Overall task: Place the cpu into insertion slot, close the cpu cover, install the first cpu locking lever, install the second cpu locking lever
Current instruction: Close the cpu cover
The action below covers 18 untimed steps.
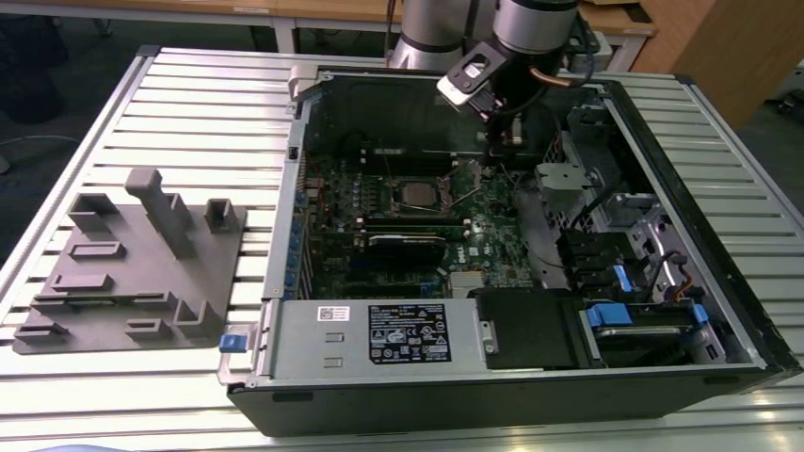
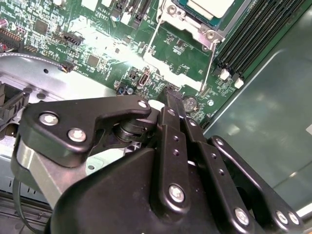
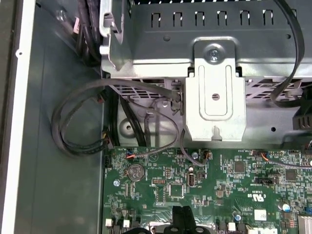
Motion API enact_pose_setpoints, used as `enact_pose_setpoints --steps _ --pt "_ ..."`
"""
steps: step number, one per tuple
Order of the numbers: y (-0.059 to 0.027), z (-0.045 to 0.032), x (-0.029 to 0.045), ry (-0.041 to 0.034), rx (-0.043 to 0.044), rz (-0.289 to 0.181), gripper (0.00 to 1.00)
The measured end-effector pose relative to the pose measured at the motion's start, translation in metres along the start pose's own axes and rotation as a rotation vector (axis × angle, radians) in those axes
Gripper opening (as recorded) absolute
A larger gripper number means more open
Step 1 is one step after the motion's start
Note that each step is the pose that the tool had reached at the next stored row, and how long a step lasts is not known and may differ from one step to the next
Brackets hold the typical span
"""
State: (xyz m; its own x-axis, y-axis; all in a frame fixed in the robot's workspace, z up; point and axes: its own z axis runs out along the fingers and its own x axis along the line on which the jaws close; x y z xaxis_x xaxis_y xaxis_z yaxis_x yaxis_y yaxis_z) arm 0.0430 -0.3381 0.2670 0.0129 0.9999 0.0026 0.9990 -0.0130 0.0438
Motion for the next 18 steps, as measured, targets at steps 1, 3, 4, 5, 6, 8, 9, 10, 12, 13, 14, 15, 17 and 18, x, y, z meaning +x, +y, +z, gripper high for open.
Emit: enact_pose_setpoints --steps 1,3,4,5,6,8,9,10,12,13,14,15,17,18 --pt "0.0006 0.0001 0.0 -0.0001 0.0 0.0 0.11" --pt "0.0011 0.0009 0.0 0.0001 -0.0001 0.0 0.11" --pt "0.0011 0.0018 0.0 0.0001 -0.0001 0.0 0.11" --pt "0.0011 0.0031 0.0 0.0001 -0.0001 0.0 0.11" --pt "0.001 0.0046 0.0 0.0001 0.0 0.0 0.11" --pt "0.0013 0.0072 0.0 0.0 0.0 0.0 0.11" --pt "0.0018 0.008 0.0 0.0001 -0.0001 0.0 0.11" --pt "0.0024 0.0088 0.0 0.0 0.0 0.0 0.11" --pt "0.0036 0.0105 0.0 0.0 0.0 0.0 0.11" --pt "0.0041 0.0114 0.0 -0.0001 0.0 0.0 0.11" --pt "0.0044 0.0126 0.0 0.0 0.0 0.0 0.11" --pt "0.0047 0.0139 0.0 0.0 0.0 0.0 0.11" --pt "0.0053 0.0161 0.0 0.0 0.0 0.0 0.11" --pt "0.0057 0.017 0.0 0.0 0.0 0.0 0.11"
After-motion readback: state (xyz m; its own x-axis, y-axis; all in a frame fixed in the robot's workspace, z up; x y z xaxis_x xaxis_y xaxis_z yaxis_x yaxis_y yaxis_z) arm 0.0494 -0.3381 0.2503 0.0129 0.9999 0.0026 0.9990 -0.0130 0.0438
